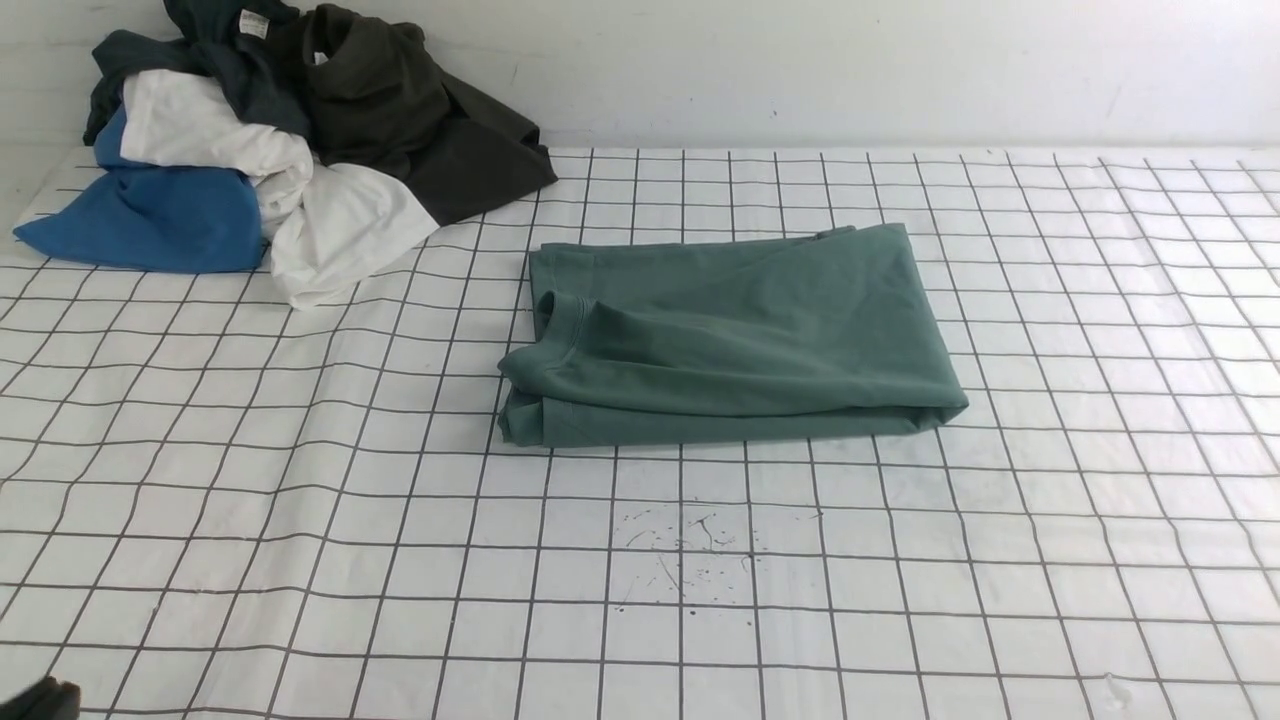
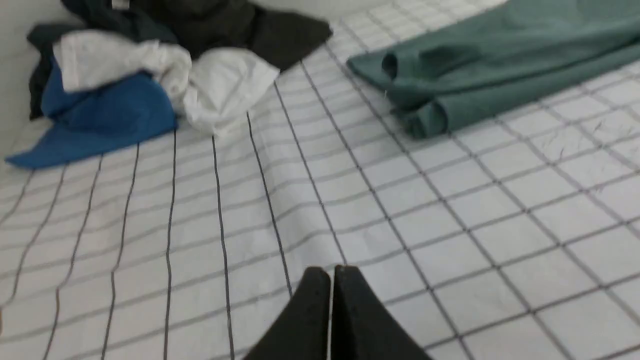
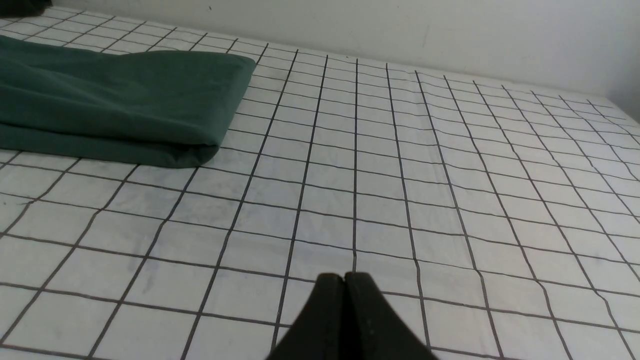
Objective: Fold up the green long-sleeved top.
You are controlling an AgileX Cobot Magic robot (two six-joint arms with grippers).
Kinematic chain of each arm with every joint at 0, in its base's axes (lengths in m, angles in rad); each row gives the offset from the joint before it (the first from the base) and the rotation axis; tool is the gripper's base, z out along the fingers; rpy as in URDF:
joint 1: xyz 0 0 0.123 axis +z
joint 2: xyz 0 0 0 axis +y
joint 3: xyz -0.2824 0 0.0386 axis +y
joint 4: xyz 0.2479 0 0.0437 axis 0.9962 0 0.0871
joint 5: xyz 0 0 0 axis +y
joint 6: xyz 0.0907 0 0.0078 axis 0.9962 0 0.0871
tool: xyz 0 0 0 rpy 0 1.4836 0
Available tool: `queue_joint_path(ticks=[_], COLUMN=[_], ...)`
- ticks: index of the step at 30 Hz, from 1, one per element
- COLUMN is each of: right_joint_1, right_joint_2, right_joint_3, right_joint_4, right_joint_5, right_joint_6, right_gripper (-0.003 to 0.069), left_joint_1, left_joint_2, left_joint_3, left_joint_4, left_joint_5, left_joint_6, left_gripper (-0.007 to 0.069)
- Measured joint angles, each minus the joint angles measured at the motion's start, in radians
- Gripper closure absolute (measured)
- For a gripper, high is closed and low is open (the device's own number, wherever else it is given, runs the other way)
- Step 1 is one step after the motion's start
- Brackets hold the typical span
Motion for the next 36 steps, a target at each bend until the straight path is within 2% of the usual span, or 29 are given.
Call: queue_joint_path(ticks=[1,5,12,36], right_joint_1=[0.000,0.000,0.000,0.000], right_joint_2=[0.000,0.000,0.000,0.000], right_joint_3=[0.000,0.000,0.000,0.000], right_joint_4=[0.000,0.000,0.000,0.000], right_joint_5=[0.000,0.000,0.000,0.000], right_joint_6=[0.000,0.000,0.000,0.000], right_gripper=[0.0673,0.0673,0.0673,0.0673], left_joint_1=[0.003,0.045,0.067,0.071], left_joint_2=[0.000,0.000,0.000,0.000], left_joint_3=[0.007,0.130,0.137,0.137], left_joint_4=[0.002,0.022,0.066,0.070], left_joint_5=[0.000,-0.158,-0.168,-0.163], left_joint_6=[-0.002,-0.102,-0.215,-0.221], left_gripper=[0.0631,0.0631,0.0631,0.0631])
